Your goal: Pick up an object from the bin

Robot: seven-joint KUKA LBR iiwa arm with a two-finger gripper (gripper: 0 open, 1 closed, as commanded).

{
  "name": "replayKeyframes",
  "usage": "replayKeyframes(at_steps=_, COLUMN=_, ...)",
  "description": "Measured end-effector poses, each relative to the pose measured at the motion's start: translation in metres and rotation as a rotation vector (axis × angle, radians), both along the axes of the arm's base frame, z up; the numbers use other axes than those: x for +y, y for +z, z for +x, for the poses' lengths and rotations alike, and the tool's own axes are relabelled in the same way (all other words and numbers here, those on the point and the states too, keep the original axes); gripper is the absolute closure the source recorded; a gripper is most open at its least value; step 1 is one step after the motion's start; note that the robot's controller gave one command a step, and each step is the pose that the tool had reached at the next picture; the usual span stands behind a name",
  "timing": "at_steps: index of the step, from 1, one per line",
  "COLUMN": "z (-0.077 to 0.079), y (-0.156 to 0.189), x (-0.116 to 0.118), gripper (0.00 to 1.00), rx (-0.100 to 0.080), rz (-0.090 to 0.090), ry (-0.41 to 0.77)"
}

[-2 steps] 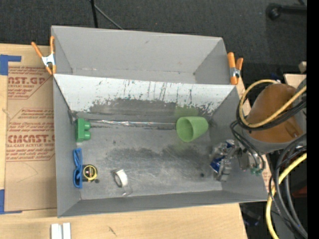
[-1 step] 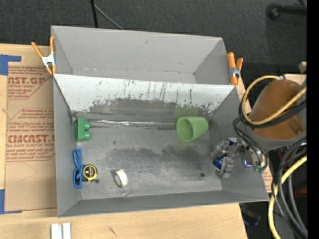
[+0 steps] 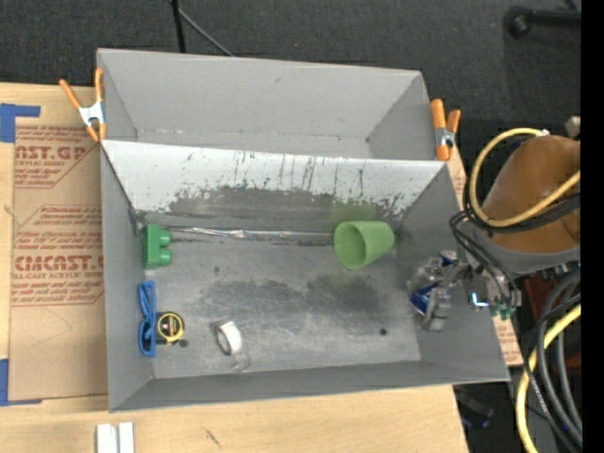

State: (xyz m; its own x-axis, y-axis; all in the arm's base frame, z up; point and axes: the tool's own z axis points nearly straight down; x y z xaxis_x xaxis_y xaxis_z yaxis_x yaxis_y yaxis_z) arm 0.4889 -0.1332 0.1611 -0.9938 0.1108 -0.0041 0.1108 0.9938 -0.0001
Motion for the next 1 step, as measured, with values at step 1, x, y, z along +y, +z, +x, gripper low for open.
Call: replayKeyframes(at_steps=1, z=0.0007, y=0.0164, x=0.0001, gripper=1.0, rx=0.001, rz=0.0, ry=-0.001)
